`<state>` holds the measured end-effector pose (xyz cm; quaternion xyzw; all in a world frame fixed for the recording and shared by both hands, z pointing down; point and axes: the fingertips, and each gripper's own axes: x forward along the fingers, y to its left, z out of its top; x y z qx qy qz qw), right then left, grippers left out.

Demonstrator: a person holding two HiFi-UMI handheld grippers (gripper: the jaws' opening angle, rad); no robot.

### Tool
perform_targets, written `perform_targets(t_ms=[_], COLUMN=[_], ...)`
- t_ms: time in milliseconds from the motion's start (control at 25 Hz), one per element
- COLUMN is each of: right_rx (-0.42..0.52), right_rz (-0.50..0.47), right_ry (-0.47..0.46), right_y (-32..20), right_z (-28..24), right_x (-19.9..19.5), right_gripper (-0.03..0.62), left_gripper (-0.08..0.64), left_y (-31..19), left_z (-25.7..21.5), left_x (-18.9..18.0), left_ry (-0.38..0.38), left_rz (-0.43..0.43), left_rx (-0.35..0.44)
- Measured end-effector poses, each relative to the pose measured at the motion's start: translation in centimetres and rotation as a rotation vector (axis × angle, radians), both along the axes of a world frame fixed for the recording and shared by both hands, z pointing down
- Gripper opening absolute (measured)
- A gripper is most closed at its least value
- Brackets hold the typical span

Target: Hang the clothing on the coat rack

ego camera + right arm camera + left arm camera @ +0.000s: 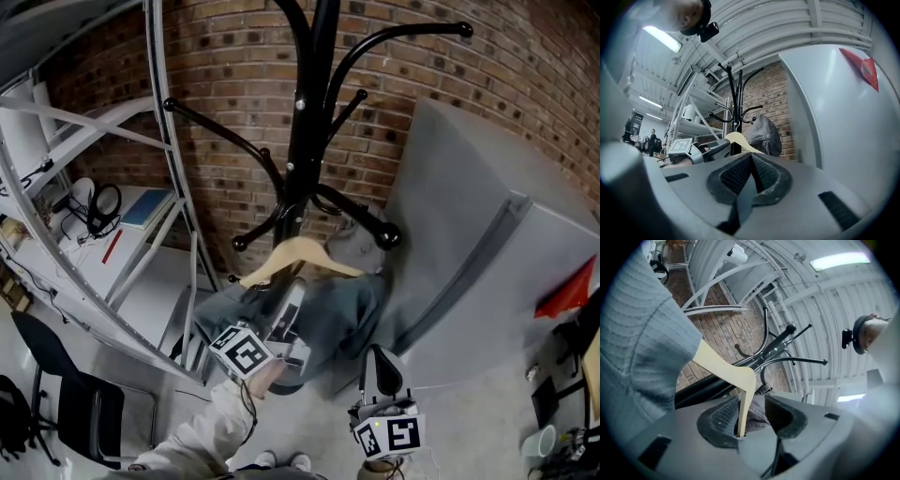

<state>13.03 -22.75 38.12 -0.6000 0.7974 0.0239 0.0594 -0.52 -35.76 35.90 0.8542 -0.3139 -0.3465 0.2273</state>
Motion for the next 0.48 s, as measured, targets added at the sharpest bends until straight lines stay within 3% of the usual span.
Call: perform_targets(t_ms=[160,480], right_rx=[-0.002,-0.001], right_rz=[-0.002,-0.028], right_ry=[-0.003,-0.005], right_y=[0.2,0.9], right_z=[0.1,0.1], right_x=[0.0,-0.9], right_gripper=[0.021,0.021], left_gripper=[0.179,0.149], left_y=[1.1,4.6], left_z=[0.4,-0.8], left_x=[0.1,-0.7], left_ry=[-0.027,-0.155], left_rz=[-0.002,-0.051], left_rx=[0.004,0.1])
